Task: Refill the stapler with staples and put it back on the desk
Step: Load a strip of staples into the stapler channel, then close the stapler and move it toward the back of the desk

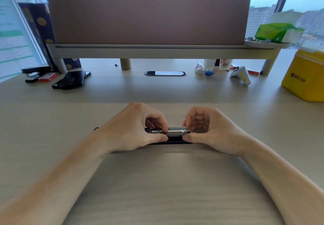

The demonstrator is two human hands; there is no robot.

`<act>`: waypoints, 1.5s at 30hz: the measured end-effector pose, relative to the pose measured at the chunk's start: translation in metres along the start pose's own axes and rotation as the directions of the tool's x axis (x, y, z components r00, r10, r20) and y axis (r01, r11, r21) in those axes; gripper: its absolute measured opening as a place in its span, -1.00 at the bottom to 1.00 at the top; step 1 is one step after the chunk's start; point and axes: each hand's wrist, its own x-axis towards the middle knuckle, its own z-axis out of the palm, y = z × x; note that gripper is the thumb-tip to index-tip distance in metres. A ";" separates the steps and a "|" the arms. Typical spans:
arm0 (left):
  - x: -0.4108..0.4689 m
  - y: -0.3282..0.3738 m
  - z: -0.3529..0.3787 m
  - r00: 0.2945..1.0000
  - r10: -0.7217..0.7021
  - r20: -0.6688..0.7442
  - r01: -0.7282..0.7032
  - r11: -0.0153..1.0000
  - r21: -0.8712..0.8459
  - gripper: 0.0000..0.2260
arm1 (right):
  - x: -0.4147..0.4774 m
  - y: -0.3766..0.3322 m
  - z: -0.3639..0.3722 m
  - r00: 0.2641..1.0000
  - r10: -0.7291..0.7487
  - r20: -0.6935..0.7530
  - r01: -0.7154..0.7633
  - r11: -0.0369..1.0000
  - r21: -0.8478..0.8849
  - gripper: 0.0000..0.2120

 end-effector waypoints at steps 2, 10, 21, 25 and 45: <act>0.001 -0.001 -0.003 1.000 -0.001 0.019 0.002 0.998 -0.067 -0.80 | 0.000 0.002 0.001 1.000 -0.004 -0.024 0.004 1.000 0.013 -0.73; -0.021 -0.033 -0.052 0.966 -0.185 0.183 0.158 0.976 0.152 -0.72 | -0.005 0.006 0.005 0.992 -0.070 -0.101 0.062 0.995 -0.076 -0.80; 0.011 0.026 -0.088 0.991 -0.086 0.105 0.034 0.906 0.422 -0.61 | -0.003 0.010 0.007 0.989 -0.078 -0.129 0.067 0.993 -0.093 -0.82; 0.024 0.039 -0.064 0.995 -0.023 0.098 0.000 0.974 0.226 -0.64 | -0.003 0.011 0.006 0.987 -0.088 -0.134 0.078 0.994 -0.082 -0.81; 0.035 0.024 0.022 0.986 -0.144 0.083 0.134 0.984 0.115 -0.41 | -0.002 0.010 0.008 0.989 -0.037 -0.143 0.038 0.999 0.001 -0.54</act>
